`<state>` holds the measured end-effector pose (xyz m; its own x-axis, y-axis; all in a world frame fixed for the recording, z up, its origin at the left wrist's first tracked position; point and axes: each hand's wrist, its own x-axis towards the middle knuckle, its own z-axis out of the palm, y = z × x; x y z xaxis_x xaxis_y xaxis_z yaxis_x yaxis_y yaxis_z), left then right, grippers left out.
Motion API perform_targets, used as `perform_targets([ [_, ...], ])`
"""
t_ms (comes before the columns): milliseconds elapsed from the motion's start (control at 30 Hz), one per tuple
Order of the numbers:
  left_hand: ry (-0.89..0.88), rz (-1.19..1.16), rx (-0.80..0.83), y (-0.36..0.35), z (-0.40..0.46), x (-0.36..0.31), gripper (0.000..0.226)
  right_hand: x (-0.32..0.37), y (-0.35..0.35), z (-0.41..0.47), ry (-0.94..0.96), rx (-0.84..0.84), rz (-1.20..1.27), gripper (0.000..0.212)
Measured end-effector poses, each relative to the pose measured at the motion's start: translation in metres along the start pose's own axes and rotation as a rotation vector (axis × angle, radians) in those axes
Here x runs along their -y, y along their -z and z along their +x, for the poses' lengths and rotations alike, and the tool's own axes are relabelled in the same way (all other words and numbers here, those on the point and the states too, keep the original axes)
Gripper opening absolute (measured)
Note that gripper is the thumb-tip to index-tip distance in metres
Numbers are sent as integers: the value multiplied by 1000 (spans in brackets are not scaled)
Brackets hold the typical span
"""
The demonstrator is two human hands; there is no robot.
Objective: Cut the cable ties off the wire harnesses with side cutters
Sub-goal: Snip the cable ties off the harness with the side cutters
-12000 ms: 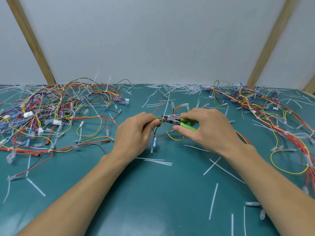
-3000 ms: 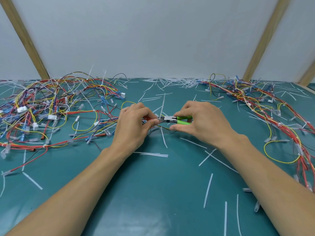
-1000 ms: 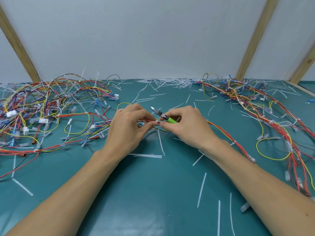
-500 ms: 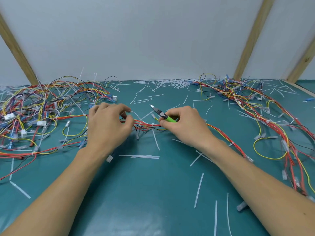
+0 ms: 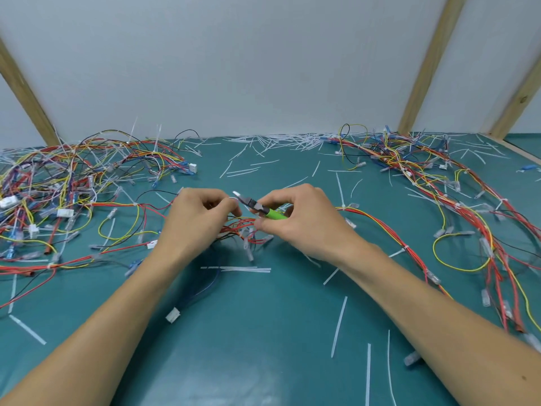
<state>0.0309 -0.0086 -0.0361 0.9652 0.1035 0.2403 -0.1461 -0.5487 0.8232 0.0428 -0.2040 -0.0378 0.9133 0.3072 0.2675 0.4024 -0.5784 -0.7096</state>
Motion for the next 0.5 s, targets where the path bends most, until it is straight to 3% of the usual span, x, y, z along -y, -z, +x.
perform_targets([
  [100,111,-180,20,1,3,0,22,0,1,1,-49,14,-18,14],
  [200,94,-186,48,1,2,-2,24,-1,-1,2,-45,-57,-47,9],
  [367,37,-256,196,10,4,-5,26,-3,1,0,69,-237,-127,10],
  [500,164,-404,264,13,6,-8,41,-1,5,-1,187,-361,-111,10],
])
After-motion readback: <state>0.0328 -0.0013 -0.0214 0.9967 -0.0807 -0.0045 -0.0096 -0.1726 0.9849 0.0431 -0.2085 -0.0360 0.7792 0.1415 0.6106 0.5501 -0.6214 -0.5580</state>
